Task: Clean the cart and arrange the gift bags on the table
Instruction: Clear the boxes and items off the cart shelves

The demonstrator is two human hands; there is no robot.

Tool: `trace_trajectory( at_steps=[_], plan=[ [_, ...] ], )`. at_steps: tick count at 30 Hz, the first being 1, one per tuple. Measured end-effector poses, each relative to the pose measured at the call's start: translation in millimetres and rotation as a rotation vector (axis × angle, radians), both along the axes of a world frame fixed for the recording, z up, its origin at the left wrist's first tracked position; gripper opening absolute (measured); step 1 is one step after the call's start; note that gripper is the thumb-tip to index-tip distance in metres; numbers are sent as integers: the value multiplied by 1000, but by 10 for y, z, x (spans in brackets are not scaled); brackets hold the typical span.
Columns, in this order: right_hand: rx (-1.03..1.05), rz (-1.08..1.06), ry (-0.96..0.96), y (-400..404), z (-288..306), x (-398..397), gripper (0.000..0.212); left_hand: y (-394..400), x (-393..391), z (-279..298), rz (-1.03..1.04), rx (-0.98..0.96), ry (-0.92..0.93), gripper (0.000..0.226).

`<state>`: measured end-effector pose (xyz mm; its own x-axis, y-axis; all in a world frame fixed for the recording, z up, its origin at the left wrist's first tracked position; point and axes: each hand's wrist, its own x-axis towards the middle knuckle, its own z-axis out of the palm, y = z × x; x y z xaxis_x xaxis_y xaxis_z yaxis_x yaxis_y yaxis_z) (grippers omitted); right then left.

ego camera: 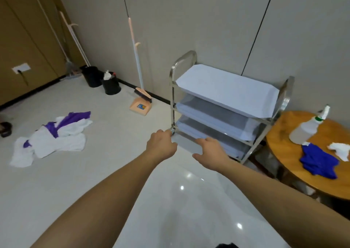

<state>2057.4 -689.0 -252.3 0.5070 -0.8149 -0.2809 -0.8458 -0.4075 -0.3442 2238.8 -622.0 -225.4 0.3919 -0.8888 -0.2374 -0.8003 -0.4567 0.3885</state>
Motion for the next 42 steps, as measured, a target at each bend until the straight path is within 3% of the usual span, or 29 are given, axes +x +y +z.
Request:
trace_trajectory(
  at_steps=[13, 20, 28, 34, 42],
  plan=[
    [125, -400, -22, -1244, -683, -602, 63, -1845, -411, -673, -366, 139, -1, 50],
    [251, -460, -28, -2294, -1251, -773, 63, -2921, -637, -1197, -431, 257, -6, 53],
    [393, -428, -26, -3179, -2098, -462, 62, -3614, -292, -1969, -337, 401, 0, 51],
    [402, -437, -50, -3619, -3007, -62, 59, -4053, 144, -2909, -312, 408, -8, 50],
    [314, -464, -73, -4054, -4951, 445, 57, -4479, 496, -4964, -367, 318, 27, 45]
  ],
)
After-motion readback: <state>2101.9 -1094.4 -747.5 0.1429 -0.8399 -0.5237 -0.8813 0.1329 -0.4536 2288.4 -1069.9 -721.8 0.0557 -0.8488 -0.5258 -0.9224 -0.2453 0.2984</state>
